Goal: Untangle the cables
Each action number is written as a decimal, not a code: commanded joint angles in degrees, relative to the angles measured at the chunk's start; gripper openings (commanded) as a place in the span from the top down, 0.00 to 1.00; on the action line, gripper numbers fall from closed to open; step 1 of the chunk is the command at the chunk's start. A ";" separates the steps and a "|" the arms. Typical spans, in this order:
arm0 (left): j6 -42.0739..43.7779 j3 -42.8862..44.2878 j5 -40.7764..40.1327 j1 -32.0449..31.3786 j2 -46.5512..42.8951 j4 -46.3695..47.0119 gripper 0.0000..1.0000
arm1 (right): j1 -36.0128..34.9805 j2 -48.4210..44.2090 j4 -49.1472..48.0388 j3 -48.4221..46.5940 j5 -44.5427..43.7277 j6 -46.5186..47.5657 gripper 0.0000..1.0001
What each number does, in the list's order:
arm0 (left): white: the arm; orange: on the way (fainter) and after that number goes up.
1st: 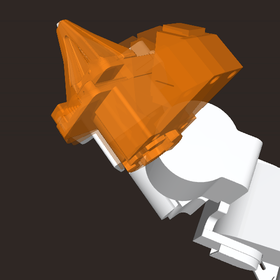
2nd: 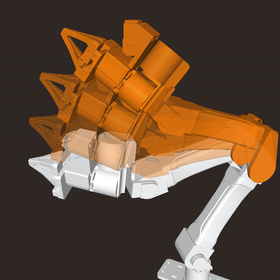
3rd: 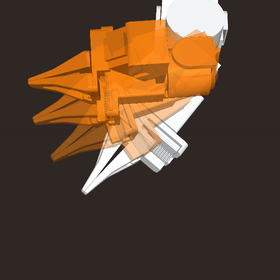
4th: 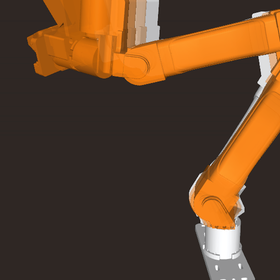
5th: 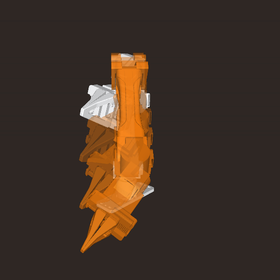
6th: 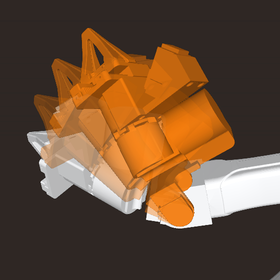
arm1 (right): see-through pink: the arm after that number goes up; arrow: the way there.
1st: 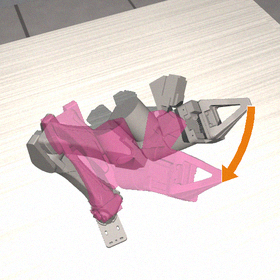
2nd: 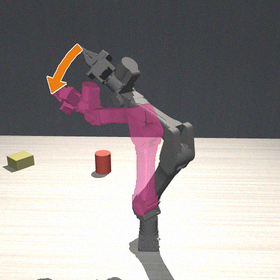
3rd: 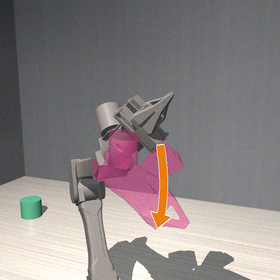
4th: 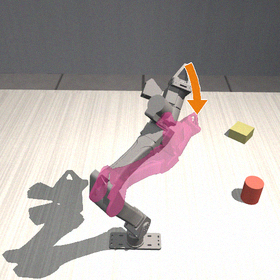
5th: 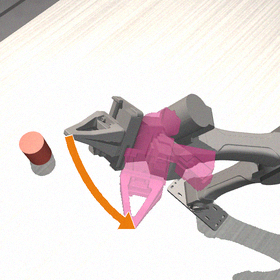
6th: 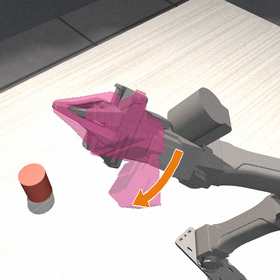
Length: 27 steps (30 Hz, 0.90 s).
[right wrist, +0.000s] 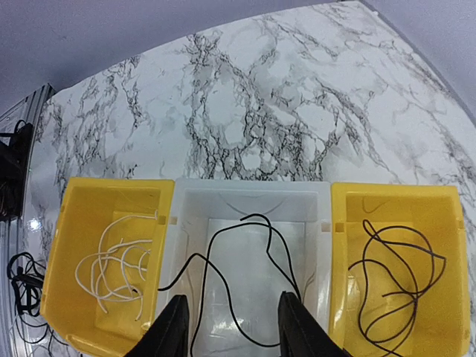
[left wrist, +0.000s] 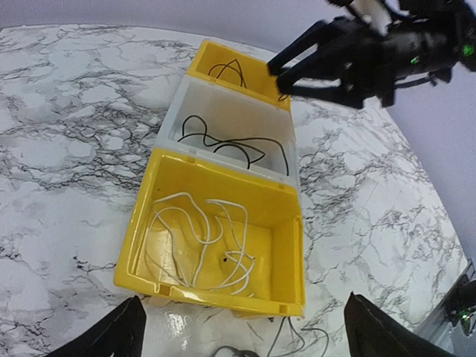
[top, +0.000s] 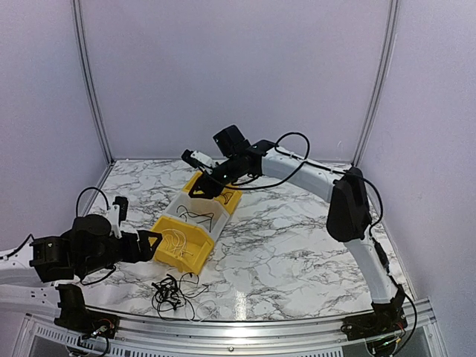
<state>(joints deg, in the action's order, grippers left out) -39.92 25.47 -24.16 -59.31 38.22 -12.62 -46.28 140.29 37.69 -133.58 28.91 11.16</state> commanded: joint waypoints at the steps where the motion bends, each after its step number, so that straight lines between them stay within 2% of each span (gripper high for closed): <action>1: -3.16 2.50 -0.46 -0.11 6.52 -5.77 0.01 | -0.45 -9.52 2.85 4.13 -2.31 7.86 0.58; 7: -1.96 7.80 7.16 -0.31 18.80 -13.28 0.01 | -0.56 -18.21 6.90 14.20 -0.04 16.55 0.64; 11: -2.51 8.72 9.38 -0.46 17.39 -16.77 0.02 | -1.01 -22.29 10.03 19.54 2.15 21.27 0.66; 15: -8.08 7.52 15.06 -0.46 14.46 -19.33 0.16 | -1.91 -25.49 11.53 24.17 0.48 25.10 0.69; 19: -20.44 5.16 22.90 -0.46 13.72 -23.07 0.32 | -1.92 -28.61 10.72 27.28 -0.75 24.68 0.69; 24: -26.61 4.34 21.92 -0.46 10.27 -22.63 0.37 | -1.95 -29.96 10.30 28.74 -2.61 25.19 0.70; 27: -29.94 3.22 22.76 -0.46 11.30 -21.60 0.39 | -1.97 -29.51 10.29 28.56 -2.77 25.30 0.70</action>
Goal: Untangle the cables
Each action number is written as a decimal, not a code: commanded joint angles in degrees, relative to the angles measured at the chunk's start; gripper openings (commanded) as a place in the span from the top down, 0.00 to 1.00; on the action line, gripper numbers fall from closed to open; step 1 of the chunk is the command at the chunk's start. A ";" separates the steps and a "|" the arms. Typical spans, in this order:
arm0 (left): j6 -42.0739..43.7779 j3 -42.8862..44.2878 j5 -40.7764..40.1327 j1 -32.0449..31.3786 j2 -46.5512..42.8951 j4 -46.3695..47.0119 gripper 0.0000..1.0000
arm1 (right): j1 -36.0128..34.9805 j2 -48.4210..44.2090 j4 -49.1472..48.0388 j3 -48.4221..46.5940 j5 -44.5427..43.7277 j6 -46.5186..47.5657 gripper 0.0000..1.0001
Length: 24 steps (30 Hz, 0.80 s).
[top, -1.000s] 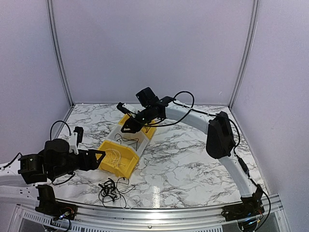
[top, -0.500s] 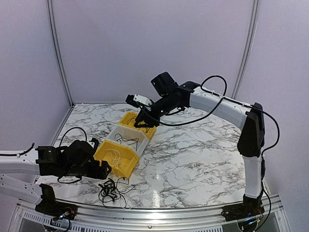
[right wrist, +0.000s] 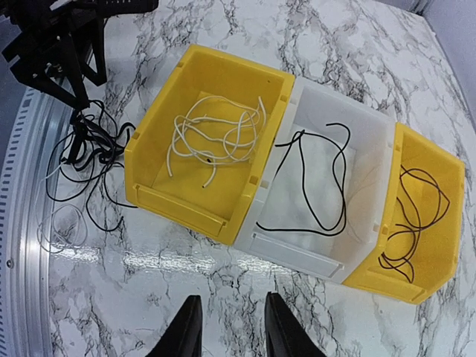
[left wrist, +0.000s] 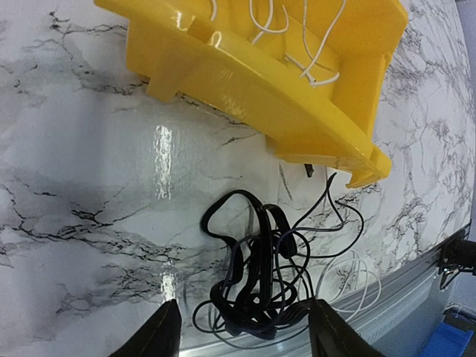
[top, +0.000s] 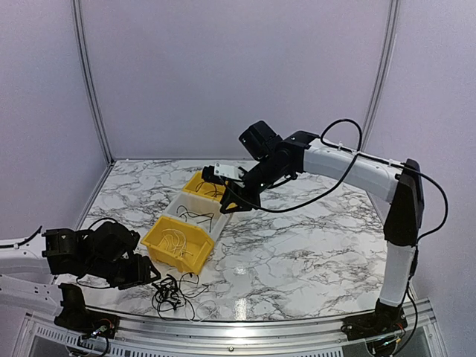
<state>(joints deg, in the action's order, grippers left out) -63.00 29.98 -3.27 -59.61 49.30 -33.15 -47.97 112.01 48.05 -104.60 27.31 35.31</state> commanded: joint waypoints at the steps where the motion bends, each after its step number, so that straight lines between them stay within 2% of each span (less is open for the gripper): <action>1: -7.26 -1.61 2.28 -0.15 1.05 -0.40 0.40 | -0.28 -0.96 -0.04 -0.55 -0.95 1.16 0.70; 5: -4.79 -0.78 1.26 -0.15 3.91 1.96 0.40 | -0.26 0.46 2.30 -1.86 2.51 3.13 0.72; 7: -2.79 0.17 -0.53 -0.15 5.10 2.35 0.37 | -0.94 1.44 4.95 -2.30 6.09 7.55 0.79; 10: -1.08 1.56 -2.27 -0.15 7.14 2.47 0.31 | -4.42 1.43 4.66 2.06 6.05 13.06 0.81; 12: -0.33 1.86 -3.08 -0.15 8.12 2.44 0.29 | -7.27 1.54 2.31 6.25 5.20 14.42 0.79; 15: 3.78 3.36 -5.42 -0.15 9.11 2.28 0.24 | -9.42 3.43 1.56 7.07 6.29 15.55 0.76; 19: 7.97 5.98 -13.19 0.11 8.83 1.67 0.20 | -13.08 3.81 0.70 11.03 7.01 20.35 0.71; 21: 8.39 6.81 -16.76 0.89 8.49 1.48 0.18 | -14.71 1.55 -4.19 16.67 6.77 21.32 0.67; 24: 8.34 7.59 -18.59 2.21 7.93 1.64 0.16 | -16.96 -3.22 -13.68 24.94 6.57 21.05 0.55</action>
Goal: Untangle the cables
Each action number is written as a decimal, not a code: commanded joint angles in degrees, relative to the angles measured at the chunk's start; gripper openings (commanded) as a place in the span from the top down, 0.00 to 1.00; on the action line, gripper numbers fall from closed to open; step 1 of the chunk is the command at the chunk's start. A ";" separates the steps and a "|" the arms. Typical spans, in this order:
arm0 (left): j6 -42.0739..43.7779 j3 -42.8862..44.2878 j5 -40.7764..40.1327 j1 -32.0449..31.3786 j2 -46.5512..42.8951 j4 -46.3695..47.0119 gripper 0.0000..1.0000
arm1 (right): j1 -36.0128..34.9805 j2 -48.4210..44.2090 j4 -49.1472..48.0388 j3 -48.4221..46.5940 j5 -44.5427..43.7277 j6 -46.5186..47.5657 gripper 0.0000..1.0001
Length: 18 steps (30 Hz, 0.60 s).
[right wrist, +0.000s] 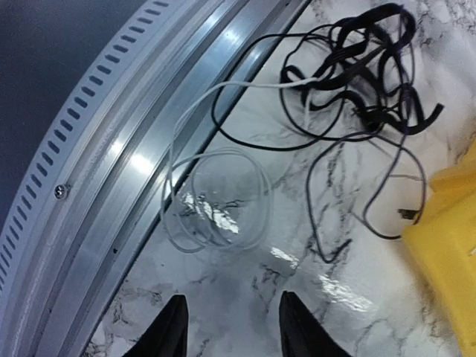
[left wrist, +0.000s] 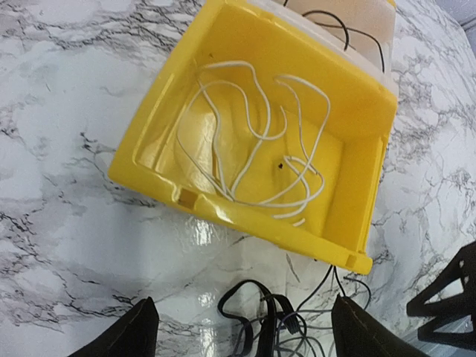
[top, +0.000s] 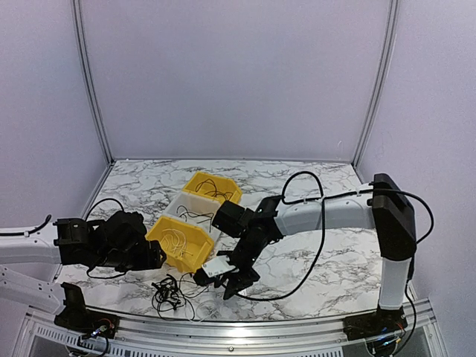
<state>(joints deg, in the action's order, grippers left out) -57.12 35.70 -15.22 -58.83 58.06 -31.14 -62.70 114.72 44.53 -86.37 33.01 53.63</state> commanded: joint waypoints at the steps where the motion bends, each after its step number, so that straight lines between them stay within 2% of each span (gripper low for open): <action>1: 2.46 1.97 -6.66 1.70 -0.84 -0.26 0.16 | -3.01 -6.95 -12.11 8.81 0.51 2.86 0.53; 8: 2.96 2.09 -4.71 2.14 -1.20 0.06 0.16 | -6.09 -5.36 -17.71 11.62 -2.23 -0.42 0.50; 13: 3.34 1.54 -4.71 2.23 -2.84 0.11 0.16 | -6.96 -5.03 -21.32 13.11 -2.37 -0.04 0.60; 18: 4.66 1.39 -4.86 2.23 -4.12 0.10 0.16 | -7.18 -4.31 -19.94 11.74 -2.58 1.08 0.72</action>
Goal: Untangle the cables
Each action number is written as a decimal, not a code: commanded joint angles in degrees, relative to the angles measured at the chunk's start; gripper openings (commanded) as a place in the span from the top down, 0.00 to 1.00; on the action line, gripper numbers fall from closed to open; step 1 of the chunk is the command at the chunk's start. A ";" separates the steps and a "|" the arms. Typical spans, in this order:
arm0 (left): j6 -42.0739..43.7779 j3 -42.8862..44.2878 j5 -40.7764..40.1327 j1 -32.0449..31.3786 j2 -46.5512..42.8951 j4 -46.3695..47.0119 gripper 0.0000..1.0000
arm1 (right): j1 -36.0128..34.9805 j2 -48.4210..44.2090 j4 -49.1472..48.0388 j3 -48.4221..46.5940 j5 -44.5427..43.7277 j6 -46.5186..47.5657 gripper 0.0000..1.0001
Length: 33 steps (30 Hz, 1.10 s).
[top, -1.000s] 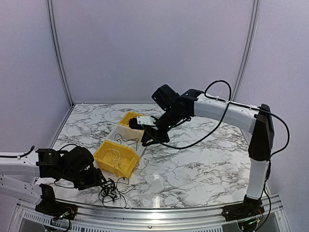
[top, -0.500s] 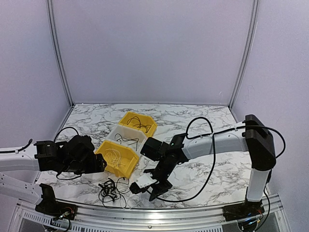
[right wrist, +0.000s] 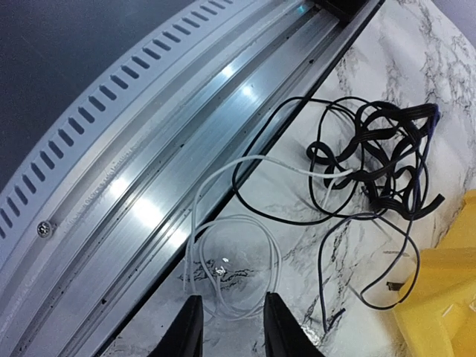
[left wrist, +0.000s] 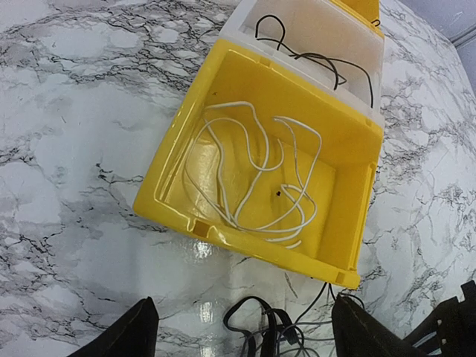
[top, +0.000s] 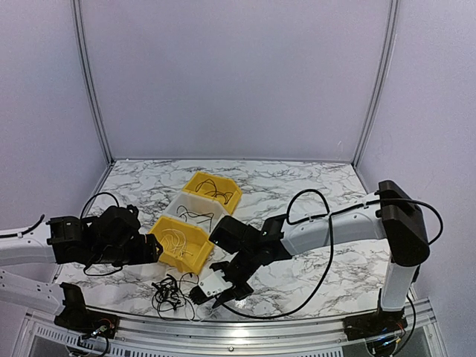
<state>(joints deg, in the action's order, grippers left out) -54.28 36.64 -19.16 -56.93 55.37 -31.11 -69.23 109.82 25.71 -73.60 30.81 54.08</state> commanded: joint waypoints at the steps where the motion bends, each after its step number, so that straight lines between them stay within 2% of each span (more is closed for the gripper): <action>1: 1.96 0.37 -0.96 0.39 -1.57 0.08 0.16 | -0.64 0.43 -0.48 -1.14 -0.47 1.18 0.72; 10: 2.78 0.22 -0.39 0.41 -1.26 0.74 0.16 | -0.72 -0.50 3.74 0.05 1.38 4.21 0.63; 14: 2.78 0.28 0.04 0.41 -1.14 1.19 0.16 | -0.82 1.84 3.26 -1.53 0.90 2.39 0.62; 20: 2.65 -0.08 0.44 0.41 -1.94 1.16 0.16 | -0.82 4.14 4.04 -3.22 0.09 4.14 0.73; 22: 2.60 -0.19 0.46 0.41 -2.19 1.21 0.16 | -0.82 3.86 4.23 -3.38 -0.04 4.21 0.83; 25: 2.73 -0.29 0.48 0.41 -2.24 1.27 0.16 | -0.81 2.70 4.69 -3.52 0.24 3.79 0.92; 28: 3.84 -0.80 1.36 0.41 -2.04 2.06 0.16 | -0.82 0.73 5.63 -4.36 0.57 2.61 0.97; 31: 8.22 -2.17 4.51 0.41 -2.72 6.90 0.16 | -0.75 -0.85 8.00 -6.93 0.11 1.08 1.00; 33: 12.39 -4.40 10.24 0.41 -4.81 13.60 0.16 | -0.39 -1.73 9.11 -9.02 -0.37 -0.31 1.00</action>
<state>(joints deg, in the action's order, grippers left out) -49.32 35.46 -16.38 -56.73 53.58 -27.44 -69.54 112.14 32.23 -77.21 30.50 56.42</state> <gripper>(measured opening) 0.839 0.023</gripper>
